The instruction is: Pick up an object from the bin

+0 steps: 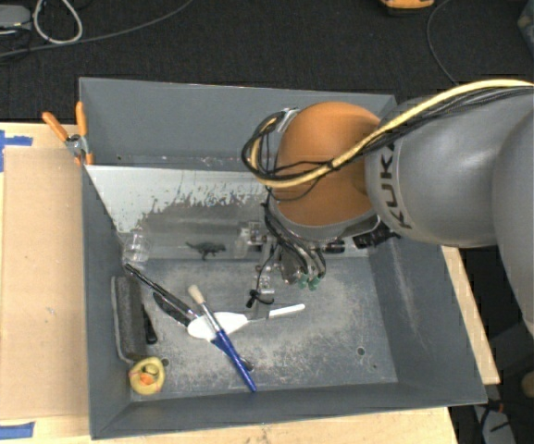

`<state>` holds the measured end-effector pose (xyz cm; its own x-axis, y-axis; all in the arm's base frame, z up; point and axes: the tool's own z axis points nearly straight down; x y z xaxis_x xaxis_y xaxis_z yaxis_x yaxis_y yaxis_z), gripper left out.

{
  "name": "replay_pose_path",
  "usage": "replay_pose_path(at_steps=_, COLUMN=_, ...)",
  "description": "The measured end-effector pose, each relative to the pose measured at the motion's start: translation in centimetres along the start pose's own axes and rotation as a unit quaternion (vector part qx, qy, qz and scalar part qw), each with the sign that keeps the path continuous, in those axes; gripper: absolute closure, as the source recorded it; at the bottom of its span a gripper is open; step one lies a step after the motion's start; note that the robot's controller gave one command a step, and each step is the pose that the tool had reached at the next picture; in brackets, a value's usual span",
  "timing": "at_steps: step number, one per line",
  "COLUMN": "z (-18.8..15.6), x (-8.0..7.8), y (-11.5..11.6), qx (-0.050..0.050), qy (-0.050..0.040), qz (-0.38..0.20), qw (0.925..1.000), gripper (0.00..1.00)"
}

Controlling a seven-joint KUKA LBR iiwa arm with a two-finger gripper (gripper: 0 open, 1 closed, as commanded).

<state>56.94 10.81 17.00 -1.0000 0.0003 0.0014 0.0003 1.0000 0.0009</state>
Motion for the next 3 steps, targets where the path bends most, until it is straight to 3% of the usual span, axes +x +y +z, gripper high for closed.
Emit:
replay_pose_path(at_steps=1, z=9.6, x=-0.2, y=-3.5, qx=0.000, qy=0.0010, qz=-0.026, qw=0.9997, gripper=0.00)
replay_pose_path(at_steps=2, z=6.7, x=0.4, y=-2.8, qx=-0.001, qy=-0.0019, qz=-0.011, qw=0.9999, gripper=0.00)
replay_pose_path(at_steps=3, z=8.4, x=0.1, y=-3.1, qx=-0.001, qy=-0.0003, qz=-0.017, qw=0.9999, gripper=0.00)
